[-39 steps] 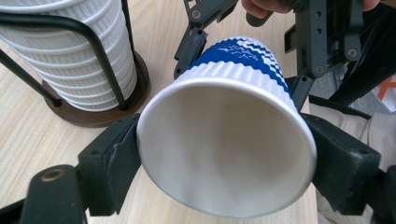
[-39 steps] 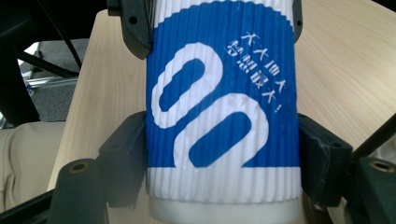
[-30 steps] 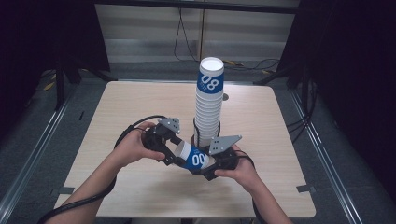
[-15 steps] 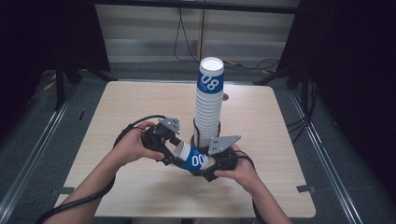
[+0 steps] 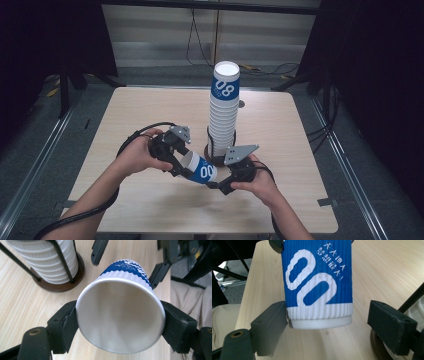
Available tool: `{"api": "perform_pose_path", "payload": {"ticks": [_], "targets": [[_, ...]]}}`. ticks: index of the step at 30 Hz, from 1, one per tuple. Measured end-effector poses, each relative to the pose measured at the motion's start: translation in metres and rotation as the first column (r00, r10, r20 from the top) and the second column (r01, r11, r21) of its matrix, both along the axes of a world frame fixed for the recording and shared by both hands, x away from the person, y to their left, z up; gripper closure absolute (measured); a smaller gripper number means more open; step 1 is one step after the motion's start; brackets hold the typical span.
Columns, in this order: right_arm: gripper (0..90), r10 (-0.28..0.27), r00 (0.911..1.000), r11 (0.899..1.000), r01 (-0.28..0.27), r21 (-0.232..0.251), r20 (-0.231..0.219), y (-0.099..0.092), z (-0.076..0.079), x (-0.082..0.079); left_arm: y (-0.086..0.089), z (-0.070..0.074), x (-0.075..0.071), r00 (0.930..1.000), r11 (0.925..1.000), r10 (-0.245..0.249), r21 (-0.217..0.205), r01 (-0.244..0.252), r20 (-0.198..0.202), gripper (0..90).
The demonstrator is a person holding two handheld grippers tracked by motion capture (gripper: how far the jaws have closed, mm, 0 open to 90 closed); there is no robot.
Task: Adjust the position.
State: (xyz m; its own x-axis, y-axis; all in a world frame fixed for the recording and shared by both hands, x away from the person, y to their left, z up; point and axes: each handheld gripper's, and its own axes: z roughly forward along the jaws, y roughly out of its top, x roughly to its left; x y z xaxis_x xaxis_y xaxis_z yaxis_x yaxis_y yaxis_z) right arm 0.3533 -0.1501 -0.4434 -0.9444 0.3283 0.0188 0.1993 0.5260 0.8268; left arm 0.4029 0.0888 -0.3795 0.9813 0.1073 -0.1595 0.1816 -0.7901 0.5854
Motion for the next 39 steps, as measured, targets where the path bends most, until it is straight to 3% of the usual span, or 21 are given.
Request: {"api": "perform_pose_path", "payload": {"ticks": [24, 31, 39], "targets": [[15.2, -0.013, 0.9999, 1.0, 0.013, -0.008, -0.008, -0.0039, -0.0004, -0.0003, 0.0021, -0.0033, 0.0028, 0.9999, 0.9924, -0.004, 0.123, 0.002, 0.013, 22.1], [16.4, -0.011, 0.9998, 1.0, 0.011, -0.01, -0.016, -0.0026, -0.004, -0.0003, 0.0021, -0.006, 0.0027, 0.9997, 0.9812, -0.001, 0.193, -0.004, 0.023, 21.8], [21.6, 0.001, 0.9999, 1.0, -0.001, -0.01, -0.014, 0.0032, -0.0096, -0.001, -0.0001, -0.0084, 0.0022, 0.9995, 0.9743, -0.005, 0.225, -0.002, 0.031, 21.8]]}}
